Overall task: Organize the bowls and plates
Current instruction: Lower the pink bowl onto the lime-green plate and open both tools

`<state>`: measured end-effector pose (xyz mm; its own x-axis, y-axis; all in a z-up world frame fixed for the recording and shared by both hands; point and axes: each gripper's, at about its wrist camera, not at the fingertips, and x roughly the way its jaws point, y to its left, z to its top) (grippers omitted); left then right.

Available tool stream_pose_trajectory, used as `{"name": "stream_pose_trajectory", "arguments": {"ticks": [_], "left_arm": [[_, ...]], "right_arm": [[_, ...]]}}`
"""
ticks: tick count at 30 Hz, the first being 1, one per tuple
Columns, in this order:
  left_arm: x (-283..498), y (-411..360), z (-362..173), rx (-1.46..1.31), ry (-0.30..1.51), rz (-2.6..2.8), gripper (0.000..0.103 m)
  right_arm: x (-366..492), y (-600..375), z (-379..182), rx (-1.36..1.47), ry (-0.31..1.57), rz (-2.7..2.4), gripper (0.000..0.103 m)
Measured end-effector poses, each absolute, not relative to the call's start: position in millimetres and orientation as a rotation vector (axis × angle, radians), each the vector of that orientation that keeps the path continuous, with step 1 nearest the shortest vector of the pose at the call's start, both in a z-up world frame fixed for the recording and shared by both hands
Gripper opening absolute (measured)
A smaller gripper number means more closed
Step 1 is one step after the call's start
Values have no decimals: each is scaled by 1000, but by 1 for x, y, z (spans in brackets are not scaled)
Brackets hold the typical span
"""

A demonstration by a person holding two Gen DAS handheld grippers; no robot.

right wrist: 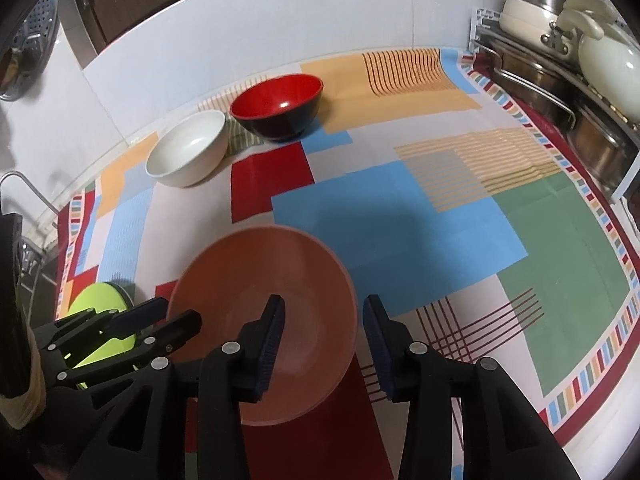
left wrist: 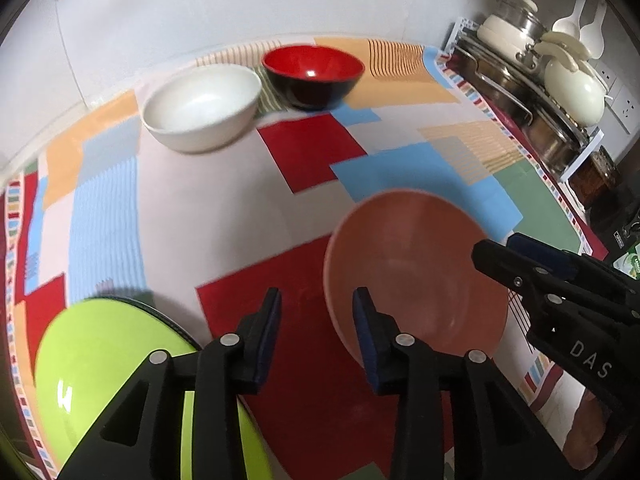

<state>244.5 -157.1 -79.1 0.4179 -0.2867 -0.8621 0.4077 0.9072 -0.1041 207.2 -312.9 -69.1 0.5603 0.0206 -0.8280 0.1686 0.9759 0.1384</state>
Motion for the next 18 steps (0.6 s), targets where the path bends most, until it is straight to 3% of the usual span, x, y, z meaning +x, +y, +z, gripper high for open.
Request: {"name": "stream_pose_trajectory", "arguments": {"ticks": [18], "left_arm": [[253,-110,-14,125,839,-361,46]], "right_arm": [[220,-284,-26,218,864,3,42]]}}
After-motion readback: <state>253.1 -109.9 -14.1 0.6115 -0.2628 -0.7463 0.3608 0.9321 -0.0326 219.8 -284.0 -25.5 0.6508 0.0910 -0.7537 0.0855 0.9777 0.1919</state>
